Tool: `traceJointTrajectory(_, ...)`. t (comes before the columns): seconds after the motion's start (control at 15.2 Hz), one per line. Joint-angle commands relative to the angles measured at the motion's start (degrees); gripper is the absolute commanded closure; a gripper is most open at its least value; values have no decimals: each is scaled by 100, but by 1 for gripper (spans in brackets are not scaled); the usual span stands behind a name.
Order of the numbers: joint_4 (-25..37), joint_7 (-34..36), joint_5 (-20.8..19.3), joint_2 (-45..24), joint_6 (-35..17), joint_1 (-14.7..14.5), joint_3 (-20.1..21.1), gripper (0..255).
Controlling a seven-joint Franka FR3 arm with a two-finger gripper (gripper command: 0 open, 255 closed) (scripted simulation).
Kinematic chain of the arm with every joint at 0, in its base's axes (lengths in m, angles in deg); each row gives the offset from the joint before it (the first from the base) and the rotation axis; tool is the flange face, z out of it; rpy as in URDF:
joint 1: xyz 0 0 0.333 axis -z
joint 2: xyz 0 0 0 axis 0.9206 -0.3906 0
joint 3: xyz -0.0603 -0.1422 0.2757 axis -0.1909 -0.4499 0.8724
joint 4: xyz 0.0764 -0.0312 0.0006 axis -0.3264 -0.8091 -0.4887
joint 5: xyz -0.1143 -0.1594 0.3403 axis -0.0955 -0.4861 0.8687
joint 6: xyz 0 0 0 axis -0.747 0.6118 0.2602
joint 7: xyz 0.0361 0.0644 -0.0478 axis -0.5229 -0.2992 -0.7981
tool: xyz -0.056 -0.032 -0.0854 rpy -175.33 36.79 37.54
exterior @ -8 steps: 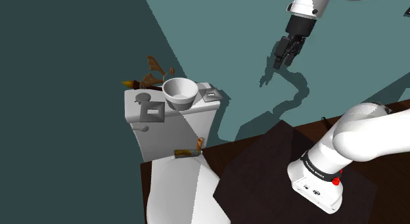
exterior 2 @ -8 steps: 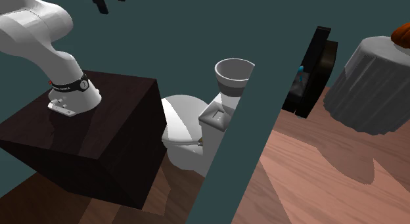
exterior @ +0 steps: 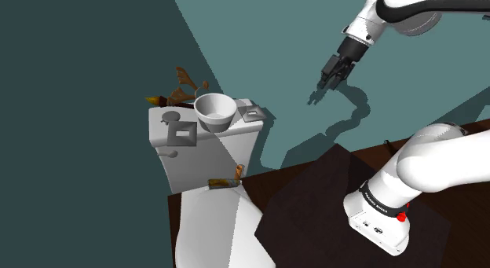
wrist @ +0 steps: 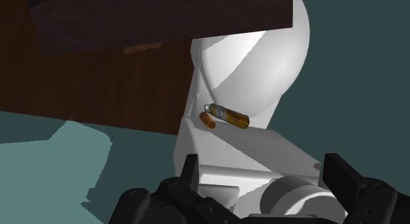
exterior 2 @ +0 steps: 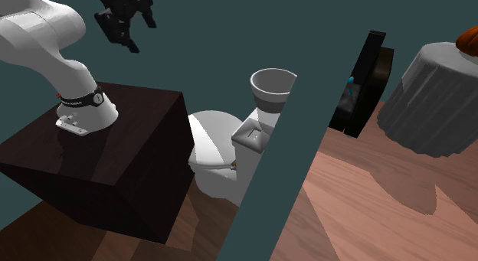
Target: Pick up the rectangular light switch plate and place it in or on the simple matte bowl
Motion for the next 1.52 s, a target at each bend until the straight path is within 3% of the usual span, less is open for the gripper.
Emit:
traceJointTrajectory(0.0,-248,-320,281,-174,-587,-10,-341,0)
traceJointTrajectory(0.2,-521,-958,818,-561,-1371,-132,-931,0)
traceJointTrajectory(0.4,-644,-1801,1601,-1103,-2057,-467,-1628,0)
traceJointTrajectory(0.59,-577,-2923,2741,-1803,-2499,-1060,-2473,0)
traceJointTrajectory(0.73,-408,-3839,3740,-2398,-2523,-1552,-3095,0)
traceJointTrajectory(0.92,10,-5284,5487,-3649,-1867,-2153,-3917,0)
traceJointTrajectory(1.06,332,-6045,6608,-4714,-986,-2173,-4111,0)
traceJointTrajectory(1.25,798,-6694,7910,-6130,292,-1647,-3766,0)
traceJointTrajectory(1.45,1292,-6993,8883,-7195,1210,-982,-3152,0)
